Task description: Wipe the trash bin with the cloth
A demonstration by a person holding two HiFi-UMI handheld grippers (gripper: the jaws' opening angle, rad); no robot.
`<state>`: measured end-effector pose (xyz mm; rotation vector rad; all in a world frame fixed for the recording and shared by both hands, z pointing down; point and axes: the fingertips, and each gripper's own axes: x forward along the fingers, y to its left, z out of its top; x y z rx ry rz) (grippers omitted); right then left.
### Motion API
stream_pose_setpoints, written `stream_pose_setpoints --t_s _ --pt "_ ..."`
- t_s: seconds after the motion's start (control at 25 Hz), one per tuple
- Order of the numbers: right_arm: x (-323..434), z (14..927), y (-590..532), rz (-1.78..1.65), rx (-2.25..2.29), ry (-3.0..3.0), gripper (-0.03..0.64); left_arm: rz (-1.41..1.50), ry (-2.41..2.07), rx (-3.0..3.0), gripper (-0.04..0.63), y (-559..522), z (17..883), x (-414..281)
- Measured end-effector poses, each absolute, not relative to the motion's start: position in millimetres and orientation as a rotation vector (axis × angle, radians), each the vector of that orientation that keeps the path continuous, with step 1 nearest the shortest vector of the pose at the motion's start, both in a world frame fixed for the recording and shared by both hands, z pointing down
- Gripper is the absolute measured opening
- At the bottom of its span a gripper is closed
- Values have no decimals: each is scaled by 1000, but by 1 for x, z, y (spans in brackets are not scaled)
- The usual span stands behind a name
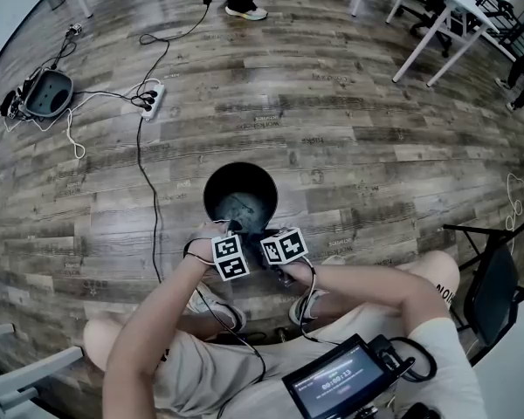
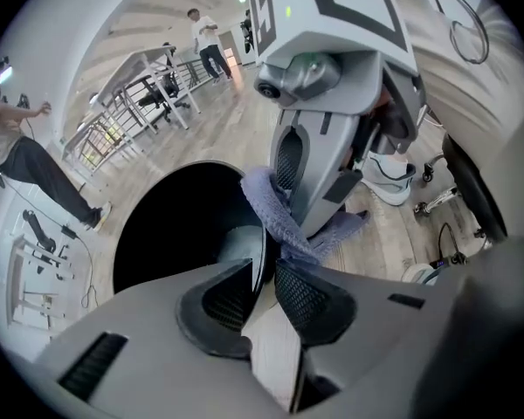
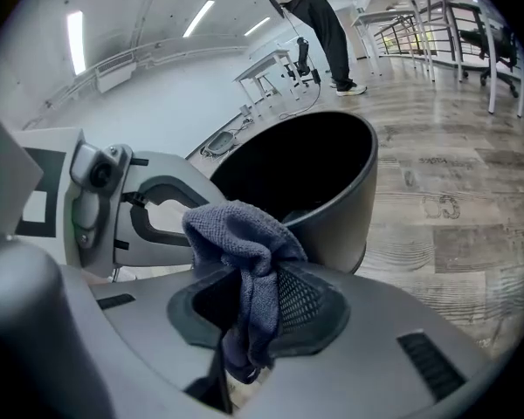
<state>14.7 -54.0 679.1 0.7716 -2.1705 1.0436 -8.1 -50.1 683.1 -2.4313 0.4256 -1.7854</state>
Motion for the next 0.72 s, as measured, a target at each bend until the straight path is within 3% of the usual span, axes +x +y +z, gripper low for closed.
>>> stream_pose_setpoints --t_s 0.72 --pt "11 791 -51 1000 782 -2043 80 -1726 416 -2438 89 -49 680 -7"
